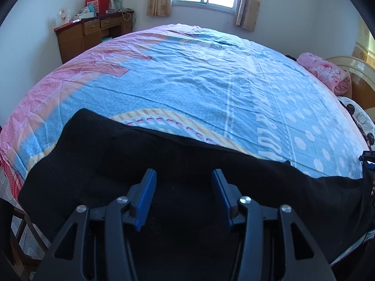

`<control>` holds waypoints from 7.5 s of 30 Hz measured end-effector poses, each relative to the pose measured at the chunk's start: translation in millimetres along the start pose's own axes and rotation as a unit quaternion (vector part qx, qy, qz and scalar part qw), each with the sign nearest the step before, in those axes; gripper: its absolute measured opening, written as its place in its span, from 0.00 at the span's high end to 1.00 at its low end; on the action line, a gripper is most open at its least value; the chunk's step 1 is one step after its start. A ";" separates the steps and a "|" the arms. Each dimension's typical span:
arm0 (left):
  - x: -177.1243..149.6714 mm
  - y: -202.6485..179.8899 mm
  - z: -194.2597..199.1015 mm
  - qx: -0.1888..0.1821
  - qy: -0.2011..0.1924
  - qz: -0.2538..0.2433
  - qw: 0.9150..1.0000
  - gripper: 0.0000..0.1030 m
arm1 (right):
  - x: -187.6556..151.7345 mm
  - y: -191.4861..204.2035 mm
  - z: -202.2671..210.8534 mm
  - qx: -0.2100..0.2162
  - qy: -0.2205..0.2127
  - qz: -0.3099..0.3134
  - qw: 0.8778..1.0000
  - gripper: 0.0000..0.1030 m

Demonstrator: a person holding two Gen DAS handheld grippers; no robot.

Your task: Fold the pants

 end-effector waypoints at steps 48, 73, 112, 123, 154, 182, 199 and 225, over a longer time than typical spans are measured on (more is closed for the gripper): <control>-3.4 -87.9 60.2 -0.088 -0.030 -0.117 0.989 0.48 | -184.4 -125.3 161.2 0.445 0.094 -0.185 0.871 0.91; -11.1 -63.0 57.6 -0.090 -0.031 -0.073 0.993 0.40 | -228.7 -10.1 123.4 0.420 0.193 -0.129 0.877 0.96; -22.3 -20.8 18.7 -0.024 -0.020 -0.085 0.996 0.40 | -230.7 225.4 206.3 0.584 0.322 0.057 0.743 0.58; -21.1 -2.5 25.4 -0.027 -0.030 -0.086 0.995 0.40 | -285.0 282.2 172.6 0.565 0.434 0.087 0.697 0.58; -31.3 -0.4 14.8 0.002 -0.028 -0.146 0.989 0.36 | -250.5 330.8 149.6 0.579 0.410 0.077 0.700 0.55; 7.7 -74.3 46.0 -0.070 -0.075 -0.152 0.983 0.33 | -121.2 -45.3 196.7 0.433 -0.042 -0.107 0.894 0.65; -2.5 -139.2 73.5 -0.124 -0.054 -0.170 0.976 0.33 | -121.1 -252.4 99.5 0.335 -0.053 -0.341 0.876 0.65; -1.1 -134.3 76.2 -0.124 -0.046 -0.159 0.978 0.33 | -155.3 -292.7 94.9 0.383 -0.047 -0.423 0.820 0.89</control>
Point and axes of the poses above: each gripper's, at about its wrist camera, not at the fingertips, and z roughly against the way its jaws point, y to its left, x to its top, the point moved 8 cm from there along -z, roughly the way its jaws point, and after that the axes turned 13 degrees about -z, right-handed, at the moved point
